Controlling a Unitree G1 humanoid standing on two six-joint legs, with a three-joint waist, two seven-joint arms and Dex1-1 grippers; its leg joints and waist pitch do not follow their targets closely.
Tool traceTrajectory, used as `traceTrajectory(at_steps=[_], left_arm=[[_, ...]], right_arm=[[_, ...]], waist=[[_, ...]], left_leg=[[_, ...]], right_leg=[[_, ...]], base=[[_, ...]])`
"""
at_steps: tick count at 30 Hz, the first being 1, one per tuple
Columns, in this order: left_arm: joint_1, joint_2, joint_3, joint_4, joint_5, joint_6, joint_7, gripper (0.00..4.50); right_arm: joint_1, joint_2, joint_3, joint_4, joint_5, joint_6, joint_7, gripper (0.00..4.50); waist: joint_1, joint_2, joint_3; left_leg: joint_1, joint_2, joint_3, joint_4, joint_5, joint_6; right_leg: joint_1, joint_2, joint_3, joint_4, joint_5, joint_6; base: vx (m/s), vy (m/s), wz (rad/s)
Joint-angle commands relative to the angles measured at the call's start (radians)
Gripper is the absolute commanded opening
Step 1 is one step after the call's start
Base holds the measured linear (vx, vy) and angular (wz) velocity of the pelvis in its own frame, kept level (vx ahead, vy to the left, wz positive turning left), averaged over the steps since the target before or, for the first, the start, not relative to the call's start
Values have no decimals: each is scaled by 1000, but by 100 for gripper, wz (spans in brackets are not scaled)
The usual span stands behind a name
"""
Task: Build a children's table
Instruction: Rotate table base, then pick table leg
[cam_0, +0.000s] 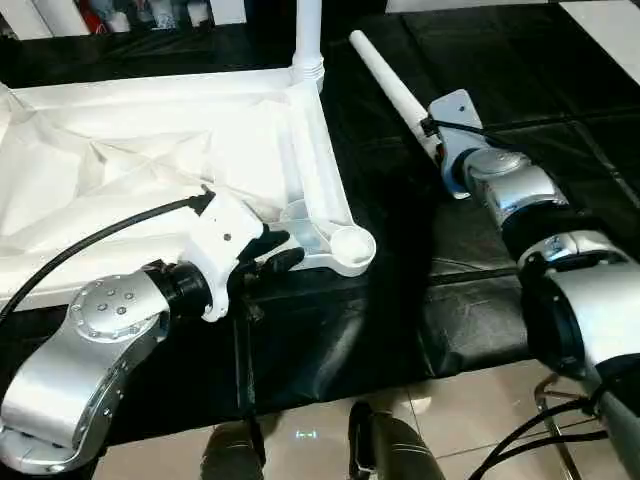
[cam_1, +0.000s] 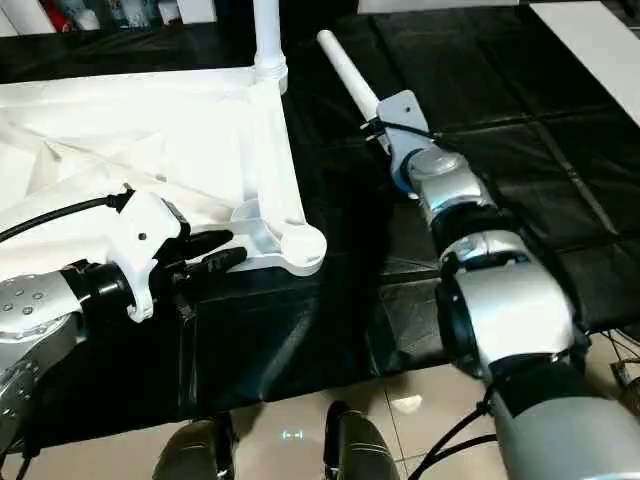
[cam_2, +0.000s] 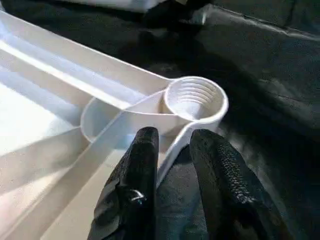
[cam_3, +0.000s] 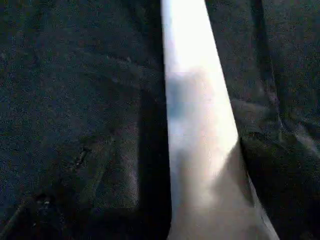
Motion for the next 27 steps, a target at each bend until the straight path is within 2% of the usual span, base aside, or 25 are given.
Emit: traceTrajectory(at_steps=[1, 4, 5, 9, 12, 16, 18, 19, 20, 21, 22, 25, 27], left_arm=[[-2, 16, -8, -22, -20, 16, -22, 128], [-7, 17, -18, -20, -24, 17, -28, 128], [-10, 17, -20, -18, -25, 16, -28, 134], [-26, 9, -30, -1, -29, 11, -16, 134], [-36, 17, -43, 11, -27, 1, -17, 134], [-41, 19, -49, 26, -19, -14, -20, 134], [-42, 19, -51, 30, -18, -19, -20, 134], [-44, 20, -56, 40, -14, -32, -22, 134], [-44, 20, -56, 41, -13, -33, -21, 134], [-45, 19, -59, 46, -12, -38, -21, 134], [-46, 19, -60, 48, -12, -41, -21, 134], [-47, 21, -73, 67, -10, -63, -21, 134], [-47, 21, -76, 72, -8, -70, -21, 134]], right_arm=[[-11, -21, 14, 35, -19, 69, 68, 450], [-24, -35, 23, 43, -29, 90, 118, 450], [-27, -37, 22, 44, -30, 95, 126, 424], [-35, -55, 33, 50, -46, 99, 162, 412], [-37, -62, 51, 51, -73, 106, 194, 377], [-36, -71, 57, 51, -82, 109, 212, 354], [-35, -73, 57, 52, -84, 111, 216, 327], [-34, -77, 52, 52, -82, 114, 217, 327], [-33, -77, 51, 52, -80, 115, 218, 311], [-32, -79, 47, 52, -76, 117, 221, 311], [-31, -80, 45, 52, -75, 118, 222, 289], [-21, -84, 42, 52, -80, 120, 238, 275], [-17, -85, 44, 52, -83, 121, 244, 244]], waist=[[3, 4, -78], [3, 5, -79], [4, 5, -78], [4, 6, -88], [5, 5, -92], [5, 5, -99], [6, 6, -102], [6, 8, -107], [7, 7, -105], [7, 9, -109], [8, 8, -107], [10, 12, -111], [11, 12, -113]], left_leg=[[19, 6, 10, -44, -49, 103], [19, 8, 11, -42, -40, 111], [19, 8, 11, -42, -38, 113], [20, 9, 12, -37, -23, 120], [18, 9, 12, -34, -21, 125], [18, 9, 12, -31, -19, 126], [18, 9, 11, -29, -15, 127], [18, 9, 11, -27, -18, 126], [18, 9, 12, -27, -28, 123], [17, 10, 11, -25, -39, 118], [16, 10, 11, -25, -53, 112], [18, 11, 10, -23, -87, 93], [19, 10, 10, -22, -102, 82]], right_leg=[[82, -52, 42, -36, 50, -317], [82, -53, 42, -35, 55, -325], [82, -54, 42, -35, 58, -329], [85, -54, 42, -31, 76, -344], [87, -54, 42, -30, 75, -352], [89, -54, 41, -28, 73, -357], [89, -54, 41, -26, 77, -359], [90, -54, 41, -25, 76, -361], [88, -54, 42, -26, 65, -360], [90, -55, 42, -25, 53, -361], [89, -55, 42, -26, 36, -358], [88, -57, 42, -27, -13, -351], [88, -56, 41, -29, -31, -344]], base=[[0, 0, 0], [0, 0, 0], [0, 0, 0], [0, 0, 0], [0, 0, 0], [0, 0, 0], [0, 0, 0], [0, 0, 0], [0, 0, 0], [0, 0, 0], [0, 0, 0], [0, 0, 0], [0, 0, 0]])
